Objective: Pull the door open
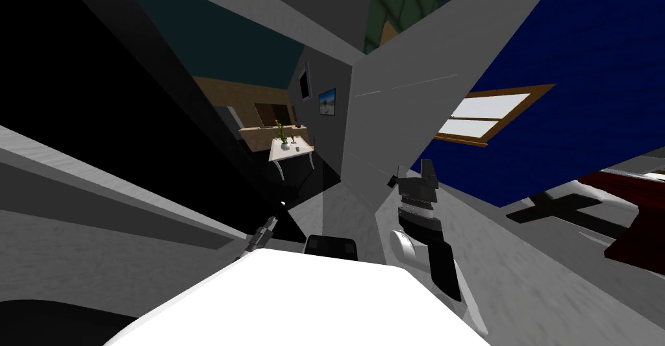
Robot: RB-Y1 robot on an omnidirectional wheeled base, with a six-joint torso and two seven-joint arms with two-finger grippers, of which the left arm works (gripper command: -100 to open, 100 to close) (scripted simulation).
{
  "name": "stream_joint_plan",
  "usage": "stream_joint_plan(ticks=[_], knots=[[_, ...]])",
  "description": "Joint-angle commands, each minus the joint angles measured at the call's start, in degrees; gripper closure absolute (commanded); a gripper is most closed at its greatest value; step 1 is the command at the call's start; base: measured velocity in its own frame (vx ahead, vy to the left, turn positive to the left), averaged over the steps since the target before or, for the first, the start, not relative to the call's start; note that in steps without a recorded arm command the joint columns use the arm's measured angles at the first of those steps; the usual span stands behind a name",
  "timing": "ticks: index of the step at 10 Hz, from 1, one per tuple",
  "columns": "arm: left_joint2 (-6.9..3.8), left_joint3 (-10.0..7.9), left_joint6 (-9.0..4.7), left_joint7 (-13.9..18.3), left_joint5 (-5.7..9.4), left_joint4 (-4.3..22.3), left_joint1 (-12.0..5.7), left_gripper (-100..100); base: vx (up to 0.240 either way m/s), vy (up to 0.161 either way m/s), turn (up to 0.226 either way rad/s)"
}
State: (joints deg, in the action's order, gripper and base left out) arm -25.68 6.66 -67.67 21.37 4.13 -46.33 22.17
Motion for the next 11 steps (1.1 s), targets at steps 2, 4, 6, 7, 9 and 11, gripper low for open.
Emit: stream_joint_plan(ticks=[2, 4, 6, 7, 9, 11], knots=[[-0.83, -0.11, -1.5, 0.52, 0.07, 1.2, 0.01, 100, -0.201, 0.044, -0.151], [-1.17, 0.02, -2.34, 0.82, 0.0, 1.96, -0.09, 100, -0.213, 0.058, -0.124], [-0.88, 1.09, -4.16, 1.0, -0.12, 4.18, -0.45, 100, -0.076, 0.015, -0.055], [-1.0, 1.32, -5.21, 1.08, -0.02, 5.27, -0.58, 100, -0.087, 0.027, -0.1], [-1.26, 1.86, -7.71, 1.25, 0.22, 7.85, -0.89, 100, -0.076, 0.034, -0.069], [-1.57, 2.49, -10.64, 1.45, 0.51, 10.89, -1.26, 100, -0.076, 0.025, -0.079]])
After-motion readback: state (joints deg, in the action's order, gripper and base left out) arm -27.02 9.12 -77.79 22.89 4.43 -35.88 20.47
